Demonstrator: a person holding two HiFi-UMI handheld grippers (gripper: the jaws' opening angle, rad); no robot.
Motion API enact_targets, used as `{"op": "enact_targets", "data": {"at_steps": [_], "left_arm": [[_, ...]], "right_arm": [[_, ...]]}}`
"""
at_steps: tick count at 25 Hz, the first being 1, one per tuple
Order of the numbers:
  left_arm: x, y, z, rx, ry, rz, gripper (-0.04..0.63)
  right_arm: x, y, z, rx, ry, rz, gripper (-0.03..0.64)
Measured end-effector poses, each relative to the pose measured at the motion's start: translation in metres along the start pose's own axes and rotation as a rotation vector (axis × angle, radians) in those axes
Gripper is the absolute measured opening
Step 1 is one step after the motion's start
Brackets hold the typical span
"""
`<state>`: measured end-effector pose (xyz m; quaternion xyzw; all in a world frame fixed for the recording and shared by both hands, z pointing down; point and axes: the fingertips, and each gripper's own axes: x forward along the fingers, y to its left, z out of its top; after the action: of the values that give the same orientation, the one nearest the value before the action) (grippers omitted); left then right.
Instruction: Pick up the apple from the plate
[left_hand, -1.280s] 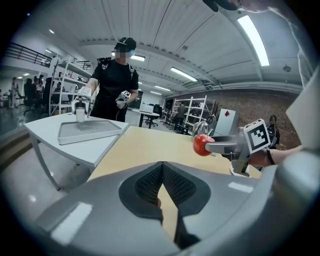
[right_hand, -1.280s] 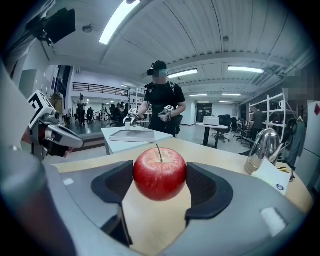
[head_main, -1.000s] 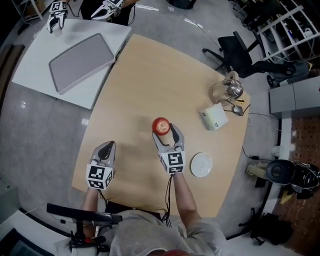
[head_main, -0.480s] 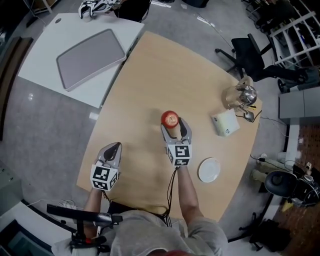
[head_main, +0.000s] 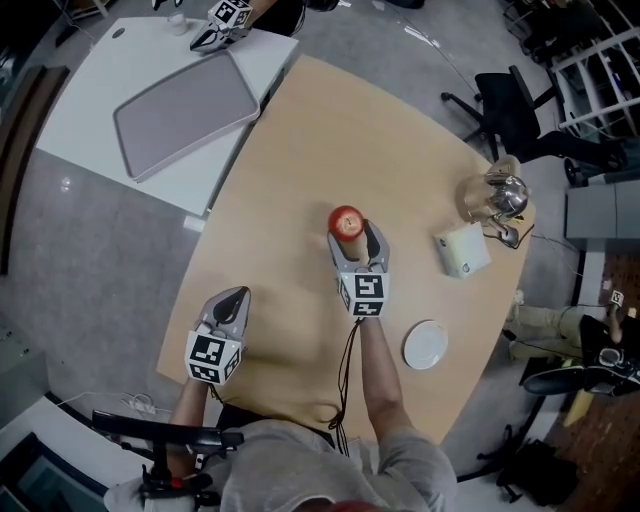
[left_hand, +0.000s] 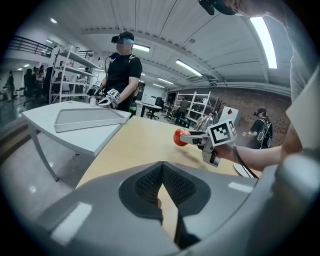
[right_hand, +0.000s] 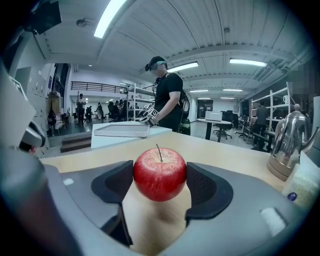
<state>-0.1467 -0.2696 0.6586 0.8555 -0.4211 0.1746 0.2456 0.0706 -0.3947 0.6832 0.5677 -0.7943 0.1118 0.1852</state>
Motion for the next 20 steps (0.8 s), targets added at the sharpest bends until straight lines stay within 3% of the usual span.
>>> {"op": "enact_targets", "data": {"at_steps": [20], "left_arm": [[-0.001, -0.013, -0.009, -0.024, 0.053, -0.007, 0.02]], "right_arm": [[0.036, -0.013, 0.01, 0.008, -0.007, 0.005, 0.34]]}}
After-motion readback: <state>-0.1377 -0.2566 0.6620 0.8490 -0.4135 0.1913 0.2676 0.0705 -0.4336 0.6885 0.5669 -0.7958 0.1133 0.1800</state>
